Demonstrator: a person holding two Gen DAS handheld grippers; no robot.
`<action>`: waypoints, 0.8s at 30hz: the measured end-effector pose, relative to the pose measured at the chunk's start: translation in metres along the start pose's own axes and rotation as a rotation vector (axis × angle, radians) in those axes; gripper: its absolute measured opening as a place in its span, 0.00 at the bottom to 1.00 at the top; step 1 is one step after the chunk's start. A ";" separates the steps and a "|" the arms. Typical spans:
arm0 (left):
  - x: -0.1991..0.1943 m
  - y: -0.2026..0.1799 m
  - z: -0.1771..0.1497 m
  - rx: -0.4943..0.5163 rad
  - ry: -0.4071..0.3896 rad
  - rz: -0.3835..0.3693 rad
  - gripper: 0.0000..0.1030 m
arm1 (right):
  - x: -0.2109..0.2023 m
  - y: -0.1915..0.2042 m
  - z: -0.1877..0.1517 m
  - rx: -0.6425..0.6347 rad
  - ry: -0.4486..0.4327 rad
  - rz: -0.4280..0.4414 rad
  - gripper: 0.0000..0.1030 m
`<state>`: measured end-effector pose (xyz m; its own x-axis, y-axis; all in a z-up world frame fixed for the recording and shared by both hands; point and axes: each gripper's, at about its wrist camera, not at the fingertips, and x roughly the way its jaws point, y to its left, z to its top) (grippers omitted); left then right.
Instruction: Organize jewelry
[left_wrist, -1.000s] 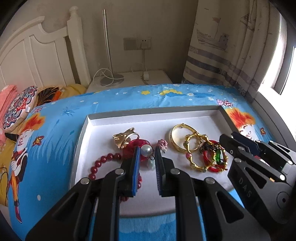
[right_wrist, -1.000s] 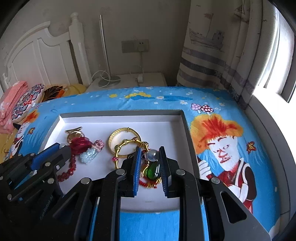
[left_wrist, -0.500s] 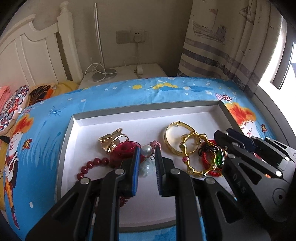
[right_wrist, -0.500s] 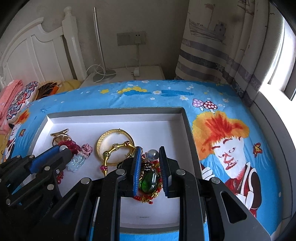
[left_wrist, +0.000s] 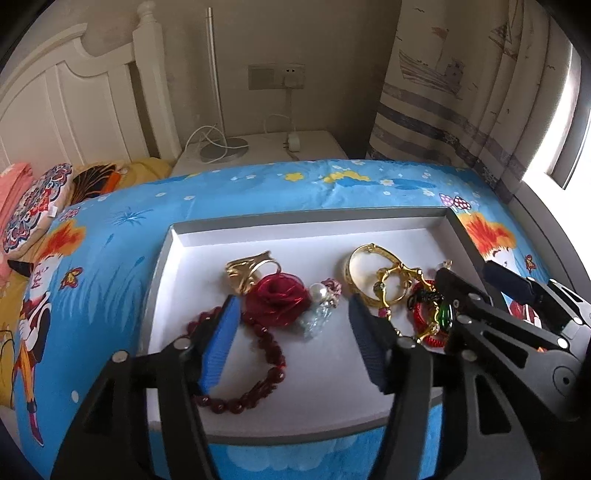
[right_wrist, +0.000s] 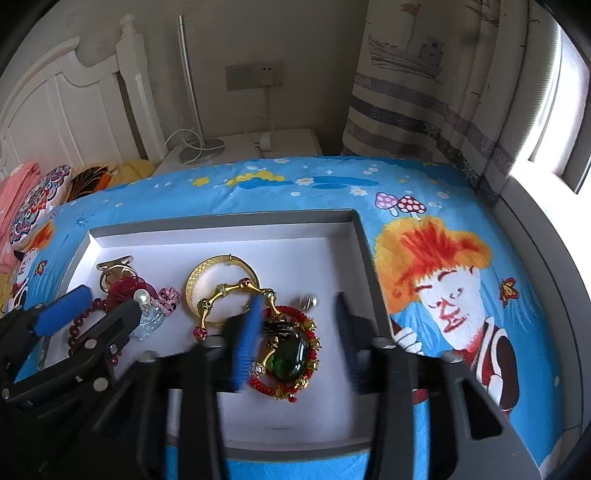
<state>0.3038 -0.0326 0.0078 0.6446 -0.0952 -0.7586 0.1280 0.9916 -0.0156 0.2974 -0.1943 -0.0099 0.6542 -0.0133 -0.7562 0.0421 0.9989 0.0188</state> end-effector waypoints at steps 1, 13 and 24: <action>-0.001 0.001 -0.001 -0.001 0.003 0.000 0.62 | -0.002 -0.001 0.000 0.000 -0.004 -0.003 0.50; -0.026 0.016 -0.014 -0.035 0.010 0.001 0.88 | -0.025 -0.005 -0.009 0.005 -0.011 -0.003 0.70; -0.033 0.029 -0.025 -0.094 0.073 -0.056 0.95 | -0.033 -0.015 -0.021 0.014 0.054 0.004 0.82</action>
<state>0.2669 0.0015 0.0161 0.5818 -0.1471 -0.7999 0.0886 0.9891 -0.1175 0.2587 -0.2077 0.0011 0.6126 -0.0065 -0.7904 0.0506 0.9982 0.0310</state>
